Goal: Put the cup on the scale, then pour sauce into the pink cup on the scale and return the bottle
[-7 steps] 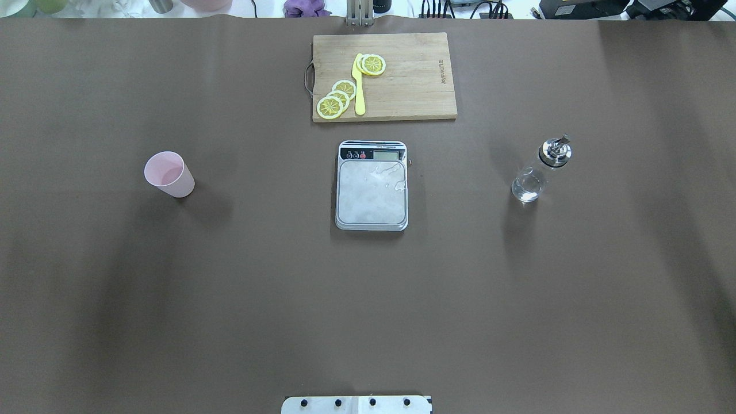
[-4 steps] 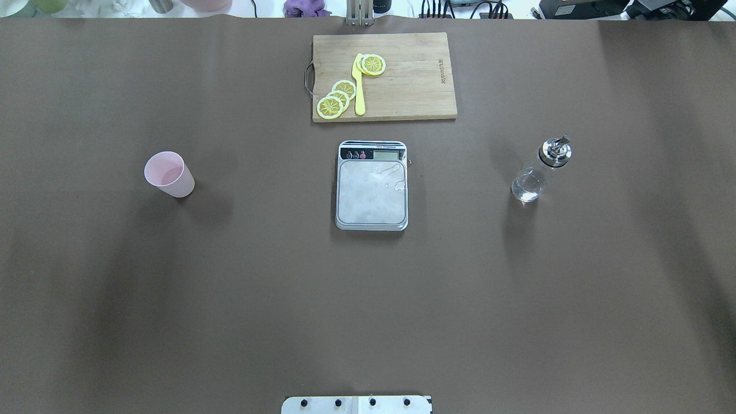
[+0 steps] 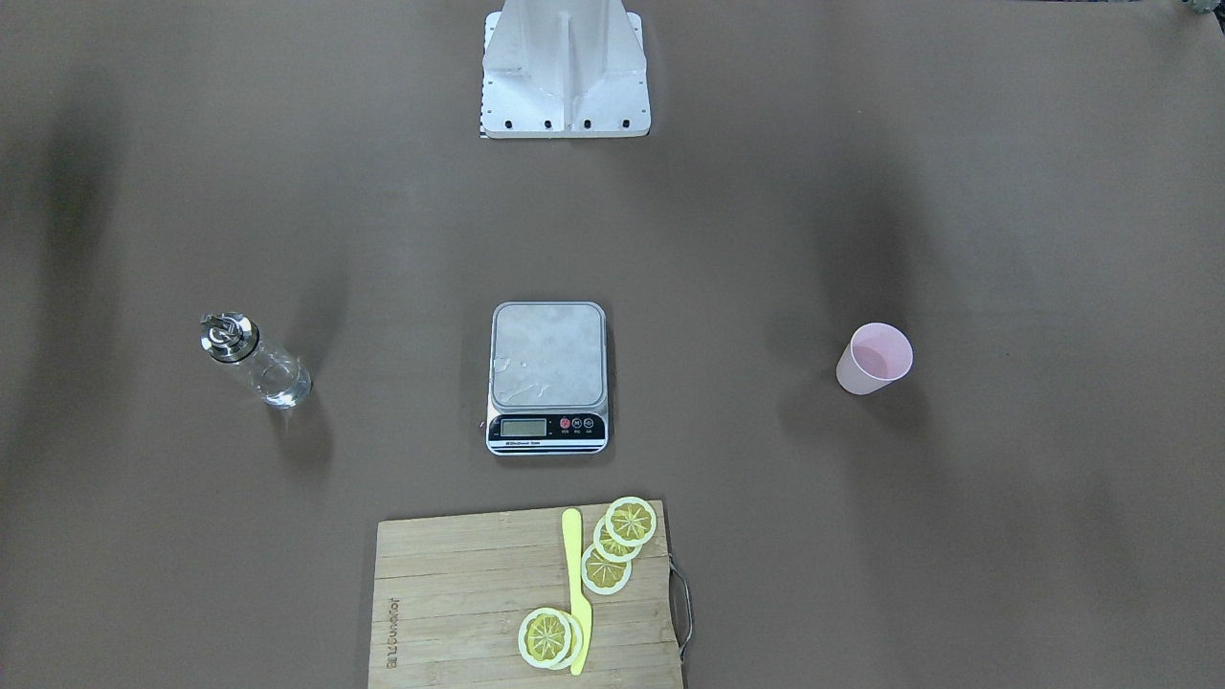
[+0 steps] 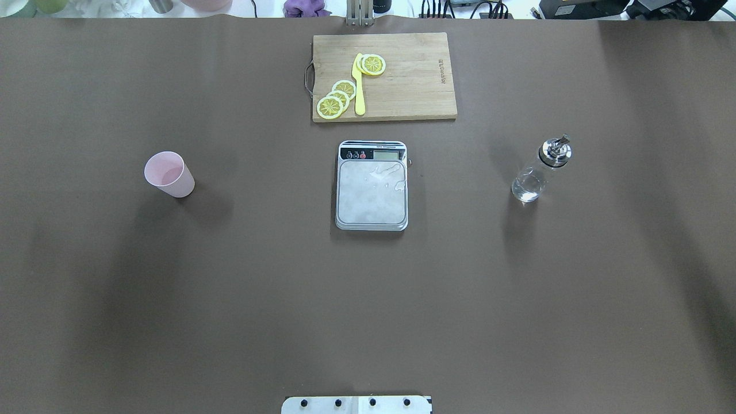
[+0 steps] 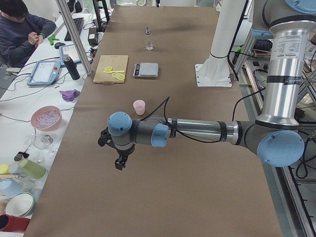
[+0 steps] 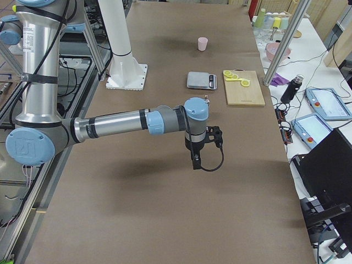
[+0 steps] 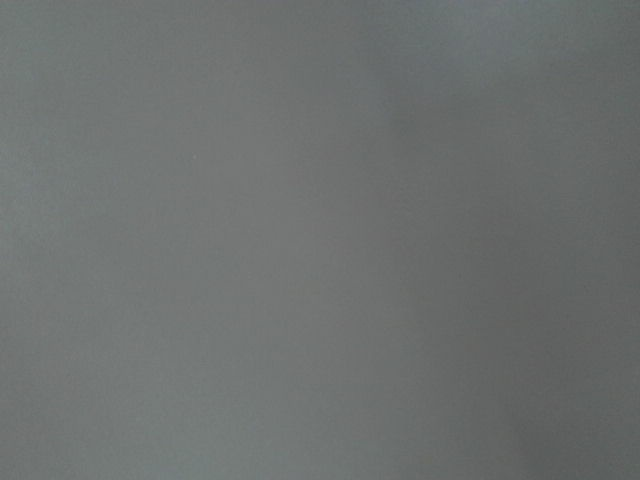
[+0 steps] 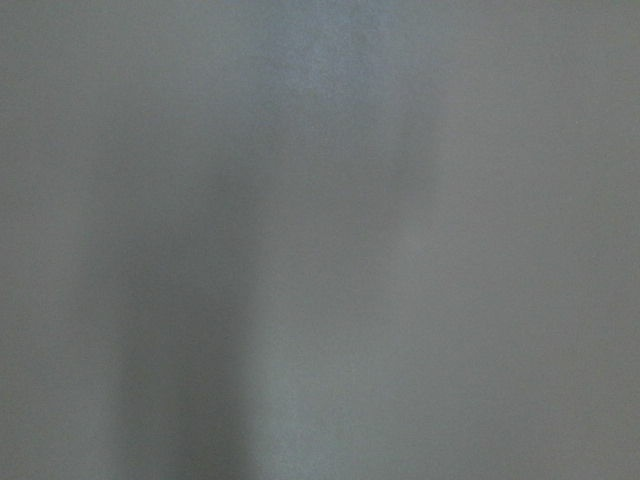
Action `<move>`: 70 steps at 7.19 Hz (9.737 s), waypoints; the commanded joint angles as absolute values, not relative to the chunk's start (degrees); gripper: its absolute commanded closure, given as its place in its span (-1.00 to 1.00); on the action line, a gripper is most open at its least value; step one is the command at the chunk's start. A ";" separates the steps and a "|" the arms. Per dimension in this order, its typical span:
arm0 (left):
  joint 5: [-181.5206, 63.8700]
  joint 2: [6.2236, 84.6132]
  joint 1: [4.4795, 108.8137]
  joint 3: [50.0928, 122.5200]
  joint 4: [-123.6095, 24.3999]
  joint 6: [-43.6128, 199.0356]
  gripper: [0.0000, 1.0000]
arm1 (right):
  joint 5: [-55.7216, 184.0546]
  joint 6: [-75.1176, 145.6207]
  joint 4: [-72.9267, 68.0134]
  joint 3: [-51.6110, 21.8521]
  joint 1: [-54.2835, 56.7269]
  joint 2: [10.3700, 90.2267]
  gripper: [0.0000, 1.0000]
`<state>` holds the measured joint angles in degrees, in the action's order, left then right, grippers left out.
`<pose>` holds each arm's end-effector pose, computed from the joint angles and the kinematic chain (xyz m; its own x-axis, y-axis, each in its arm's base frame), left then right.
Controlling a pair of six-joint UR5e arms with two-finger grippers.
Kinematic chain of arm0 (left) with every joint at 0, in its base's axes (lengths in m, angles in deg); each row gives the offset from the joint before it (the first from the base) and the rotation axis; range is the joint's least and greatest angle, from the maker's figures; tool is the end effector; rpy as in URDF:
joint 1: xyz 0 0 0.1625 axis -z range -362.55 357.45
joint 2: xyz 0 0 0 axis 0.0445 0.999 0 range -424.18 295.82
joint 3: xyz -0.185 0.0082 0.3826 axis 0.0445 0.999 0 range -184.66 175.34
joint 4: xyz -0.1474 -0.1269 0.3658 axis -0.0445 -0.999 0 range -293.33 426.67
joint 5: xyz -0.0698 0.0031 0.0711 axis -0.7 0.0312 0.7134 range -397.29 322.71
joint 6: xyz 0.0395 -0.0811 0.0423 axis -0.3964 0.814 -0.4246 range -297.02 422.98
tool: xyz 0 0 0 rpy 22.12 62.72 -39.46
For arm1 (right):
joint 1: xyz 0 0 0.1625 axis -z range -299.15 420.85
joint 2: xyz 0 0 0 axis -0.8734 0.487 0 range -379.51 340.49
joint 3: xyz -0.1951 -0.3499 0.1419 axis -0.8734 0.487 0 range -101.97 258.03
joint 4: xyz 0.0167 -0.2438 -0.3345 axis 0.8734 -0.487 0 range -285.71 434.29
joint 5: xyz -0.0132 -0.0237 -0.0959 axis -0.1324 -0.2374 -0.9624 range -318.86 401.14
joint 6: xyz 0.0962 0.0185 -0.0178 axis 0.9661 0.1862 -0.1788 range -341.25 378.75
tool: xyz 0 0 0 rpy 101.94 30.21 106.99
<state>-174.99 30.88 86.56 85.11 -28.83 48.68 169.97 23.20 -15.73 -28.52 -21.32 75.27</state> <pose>-0.0513 -0.5393 0.6010 0.6463 0.3817 -0.6607 -0.1806 0.9178 0.3536 0.0073 -0.4673 0.5617 0.7625 -0.1566 0.6278 0.0745 0.9851 0.1553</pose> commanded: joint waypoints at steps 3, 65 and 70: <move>-175.10 34.96 86.22 89.95 -30.88 54.40 -0.98 | 170.43 23.32 -15.62 -28.58 -21.32 74.01 -1.00; -157.07 53.38 55.76 104.41 -16.65 96.73 -0.96 | 171.40 27.36 -5.10 -28.94 -20.10 73.92 -1.00; -163.44 37.96 78.88 95.23 -16.21 59.98 -0.96 | 172.80 27.19 8.90 -28.58 -17.38 74.62 -1.00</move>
<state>-165.74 40.19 73.87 100.00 -16.70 77.63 172.49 27.26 6.87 -28.68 -18.15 74.39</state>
